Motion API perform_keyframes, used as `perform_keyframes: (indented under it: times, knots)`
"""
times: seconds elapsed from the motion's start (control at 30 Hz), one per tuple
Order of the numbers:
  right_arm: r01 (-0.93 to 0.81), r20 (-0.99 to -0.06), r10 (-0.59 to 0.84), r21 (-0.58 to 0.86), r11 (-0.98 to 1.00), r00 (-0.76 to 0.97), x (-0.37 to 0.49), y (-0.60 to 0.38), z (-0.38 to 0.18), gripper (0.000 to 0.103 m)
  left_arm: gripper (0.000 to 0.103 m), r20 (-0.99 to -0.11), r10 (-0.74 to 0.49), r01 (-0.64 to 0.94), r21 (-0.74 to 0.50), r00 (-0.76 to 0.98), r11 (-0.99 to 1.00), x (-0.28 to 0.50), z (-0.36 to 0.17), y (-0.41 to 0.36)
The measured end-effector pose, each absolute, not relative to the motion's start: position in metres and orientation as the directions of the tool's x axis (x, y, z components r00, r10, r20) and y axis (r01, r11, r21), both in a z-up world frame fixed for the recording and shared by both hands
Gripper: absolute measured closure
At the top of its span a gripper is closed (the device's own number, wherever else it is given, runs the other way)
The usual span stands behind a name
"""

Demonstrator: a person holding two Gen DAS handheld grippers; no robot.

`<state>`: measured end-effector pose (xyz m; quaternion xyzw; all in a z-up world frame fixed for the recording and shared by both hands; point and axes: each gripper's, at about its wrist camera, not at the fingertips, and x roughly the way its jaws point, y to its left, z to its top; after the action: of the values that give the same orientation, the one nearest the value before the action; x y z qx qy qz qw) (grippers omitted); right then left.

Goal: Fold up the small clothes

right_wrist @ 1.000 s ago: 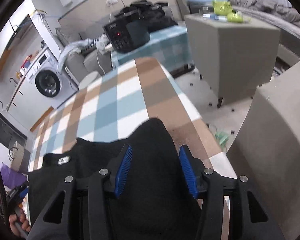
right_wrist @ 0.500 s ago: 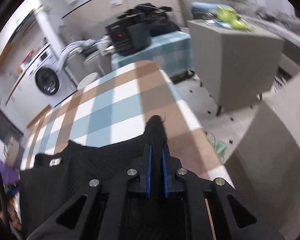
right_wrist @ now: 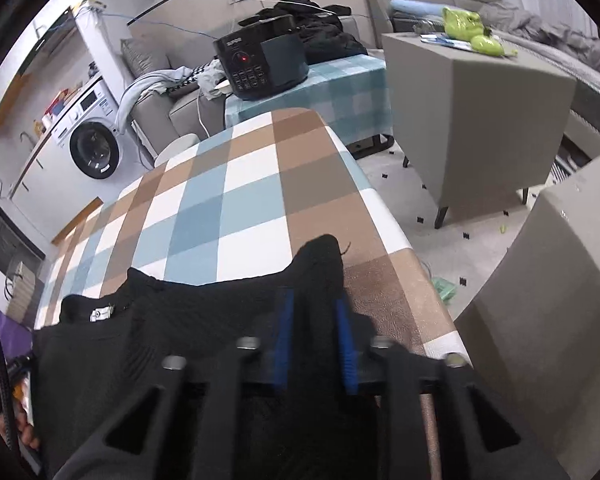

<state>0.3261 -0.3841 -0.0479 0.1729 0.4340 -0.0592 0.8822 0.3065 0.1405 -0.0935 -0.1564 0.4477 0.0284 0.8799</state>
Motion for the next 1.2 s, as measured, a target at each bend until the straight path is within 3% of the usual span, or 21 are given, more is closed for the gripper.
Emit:
perform_keyframes:
  times: [0.07,0.37,0.63,0.7,0.77,0.9,0.93,1.0,1.07,1.13,1.2]
  knots:
    - [0.24,-0.764,0.048,0.261,0.935,0.643,0.322,-0.383,-0.042,0.095,0.098,-0.783,-0.108,-0.186,-0.275,0.612,0.943,0.304,-0.092,0.144]
    - [0.204,-0.649,0.044,0.303,0.931,0.76,0.315,-0.381,-0.005,0.095,0.099,-0.694,-0.107,-0.184,-0.331,0.712,0.926,0.285,-0.06,0.159]
    - [0.239,-0.718,0.015,0.252,0.938,0.695,0.34,-0.377,-0.022,0.094,0.099,-0.75,-0.105,-0.255,-0.348,0.654,0.902,0.284,-0.075,0.174]
    - [0.256,-0.743,0.024,0.26,0.931,0.669,0.339,-0.379,-0.026,0.087,0.099,-0.757,-0.115,-0.255,-0.353,0.644,0.9,0.281,-0.078,0.175]
    - [0.254,-0.736,0.034,0.276,0.927,0.676,0.327,-0.381,-0.021,0.072,0.098,-0.764,-0.105,-0.254,-0.335,0.636,0.907,0.275,-0.076,0.174]
    - [0.219,-0.723,0.076,0.305,0.927,0.687,0.295,-0.38,-0.004,0.059,0.098,-0.759,-0.121,-0.24,-0.347,0.64,0.907,0.253,-0.064,0.173]
    - [0.211,-0.723,0.092,0.318,0.924,0.685,0.287,-0.38,-0.001,0.054,0.095,-0.755,-0.122,-0.237,-0.348,0.644,0.907,0.245,-0.059,0.172]
    - [0.191,-0.716,0.144,0.366,0.911,0.683,0.265,-0.38,0.007,0.042,0.078,-0.748,-0.124,-0.226,-0.348,0.652,0.91,0.229,-0.05,0.17]
    - [0.168,-0.709,0.177,0.388,0.906,0.683,0.24,-0.379,0.014,0.039,0.043,-0.734,-0.111,-0.221,-0.34,0.67,0.914,0.208,-0.039,0.168]
    - [0.143,-0.701,0.199,0.398,0.906,0.684,0.211,-0.377,0.021,0.038,0.034,-0.715,-0.096,-0.206,-0.323,0.692,0.924,0.183,-0.027,0.164]
    - [0.139,-0.698,0.209,0.407,0.903,0.685,0.189,-0.377,0.022,0.036,0.031,-0.718,-0.099,-0.195,-0.315,0.689,0.929,0.159,-0.021,0.159]
